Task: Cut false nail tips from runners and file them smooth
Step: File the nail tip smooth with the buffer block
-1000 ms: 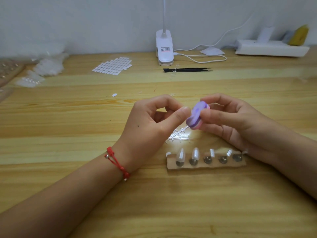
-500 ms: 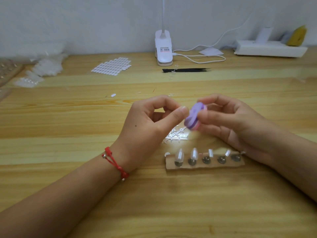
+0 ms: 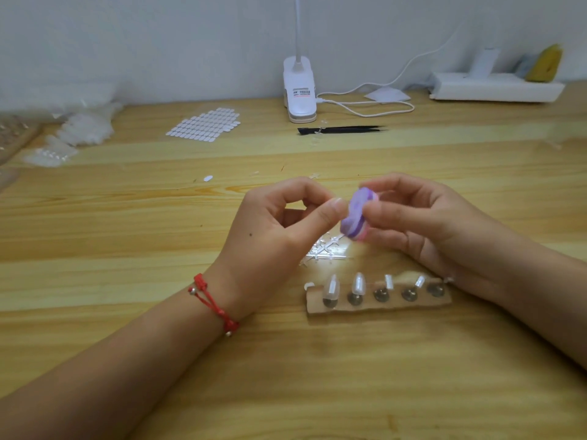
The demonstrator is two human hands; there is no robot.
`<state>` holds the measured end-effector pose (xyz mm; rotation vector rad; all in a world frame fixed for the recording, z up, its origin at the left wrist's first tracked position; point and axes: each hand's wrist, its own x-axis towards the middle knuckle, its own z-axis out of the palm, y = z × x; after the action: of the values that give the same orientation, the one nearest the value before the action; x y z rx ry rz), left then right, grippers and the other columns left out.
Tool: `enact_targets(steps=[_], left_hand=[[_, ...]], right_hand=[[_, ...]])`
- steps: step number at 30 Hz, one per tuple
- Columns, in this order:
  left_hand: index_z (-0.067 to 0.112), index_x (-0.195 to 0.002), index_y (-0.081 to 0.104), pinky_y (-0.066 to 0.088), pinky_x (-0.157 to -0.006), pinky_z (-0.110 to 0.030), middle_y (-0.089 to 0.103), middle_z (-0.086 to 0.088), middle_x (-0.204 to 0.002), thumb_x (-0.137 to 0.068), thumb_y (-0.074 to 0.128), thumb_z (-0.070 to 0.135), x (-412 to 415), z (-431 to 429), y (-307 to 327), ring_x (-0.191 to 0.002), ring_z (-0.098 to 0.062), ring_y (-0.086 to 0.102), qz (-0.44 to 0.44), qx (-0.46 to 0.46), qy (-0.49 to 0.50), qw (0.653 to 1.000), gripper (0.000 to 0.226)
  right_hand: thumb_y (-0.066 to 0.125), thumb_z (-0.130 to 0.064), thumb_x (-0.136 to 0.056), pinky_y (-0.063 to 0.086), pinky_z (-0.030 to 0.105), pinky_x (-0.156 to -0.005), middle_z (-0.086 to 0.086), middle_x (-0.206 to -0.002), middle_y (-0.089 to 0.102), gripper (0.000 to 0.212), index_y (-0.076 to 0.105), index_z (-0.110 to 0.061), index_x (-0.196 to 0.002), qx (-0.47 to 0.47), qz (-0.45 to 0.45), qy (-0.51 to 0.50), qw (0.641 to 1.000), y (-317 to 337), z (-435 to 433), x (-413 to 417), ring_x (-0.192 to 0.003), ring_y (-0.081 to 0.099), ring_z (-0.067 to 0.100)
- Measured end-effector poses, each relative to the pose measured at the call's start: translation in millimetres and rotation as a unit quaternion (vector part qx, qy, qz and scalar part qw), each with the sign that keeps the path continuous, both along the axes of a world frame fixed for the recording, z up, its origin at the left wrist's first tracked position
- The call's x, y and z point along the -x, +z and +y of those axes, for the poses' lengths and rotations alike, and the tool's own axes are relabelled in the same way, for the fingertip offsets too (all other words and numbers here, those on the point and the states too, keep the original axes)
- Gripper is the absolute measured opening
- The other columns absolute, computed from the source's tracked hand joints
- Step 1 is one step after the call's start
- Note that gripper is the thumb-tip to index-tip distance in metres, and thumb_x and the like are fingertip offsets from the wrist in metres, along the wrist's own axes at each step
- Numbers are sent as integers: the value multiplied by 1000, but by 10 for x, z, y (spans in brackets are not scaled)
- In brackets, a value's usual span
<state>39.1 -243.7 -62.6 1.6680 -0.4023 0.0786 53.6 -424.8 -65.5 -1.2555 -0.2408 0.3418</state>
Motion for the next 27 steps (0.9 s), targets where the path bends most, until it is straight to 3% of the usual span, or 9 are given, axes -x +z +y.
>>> enact_targets(steps=[2, 6, 9, 14, 18, 23, 27], left_hand=[[14, -66, 62, 26, -41, -11, 50, -6, -65, -79, 65, 19, 5, -1, 10, -38, 0, 34, 1, 4, -3, 1000, 14], [10, -69, 61, 26, -41, -11, 47, 7, -58, -83, 64, 11, -7, 9, -1, -38, 0, 35, -4, 6, 12, 1000, 15], [11, -69, 62, 25, -42, -14, 48, -4, -63, -79, 64, 19, 8, -7, 13, -40, -1, 33, 1, 4, -4, 1000, 13], [14, -70, 65, 24, -42, -13, 44, 9, -57, -73, 63, 28, 11, -2, 21, -39, -1, 30, 2, 14, 2, 1000, 15], [17, -68, 66, 26, -43, -12, 48, -5, -62, -72, 64, 29, 18, -18, 26, -42, -4, 30, -5, 10, -4, 1000, 13], [11, -71, 67, 27, -43, -7, 41, 3, -55, -71, 64, 29, 21, -13, 17, -38, -1, 29, -2, 36, 6, 999, 18], [14, -68, 66, 29, -44, -6, 38, -21, -59, -72, 64, 27, 37, -38, 34, -40, -2, 29, -8, 23, -7, 1000, 13]], right_hand=[[76, -12, -59, 57, 22, -67, 5, -79, 74, 20, 77, -16, -79, -37, 16, -25, 999, -7, -24, -14, -73, 73, 16], [85, -8, -56, 57, 22, -67, 6, -86, 75, 29, 79, -19, -83, 56, -26, 45, 997, 5, -9, 12, -76, 73, 18], [79, -16, -58, 56, 19, -66, 5, -82, 76, 26, 80, -20, -83, 4, 3, 17, 1000, 5, -42, -17, -75, 74, 15], [79, -21, -61, 56, 18, -69, 3, -95, 76, 32, 80, -25, -93, 59, -4, 66, 996, 24, -39, -12, -85, 73, 10], [75, -24, -59, 56, 16, -67, 6, -91, 77, 30, 81, -23, -88, 12, 17, 30, 999, 23, -37, -14, -81, 73, 11], [74, -23, -64, 56, 19, -70, 3, -98, 76, 35, 79, -22, -98, 51, 16, 87, 995, 38, -53, -22, -84, 72, 10], [74, -24, -61, 56, 18, -69, 5, -93, 76, 30, 80, -22, -91, 13, 24, 44, 999, 20, -57, -30, -81, 73, 11]])
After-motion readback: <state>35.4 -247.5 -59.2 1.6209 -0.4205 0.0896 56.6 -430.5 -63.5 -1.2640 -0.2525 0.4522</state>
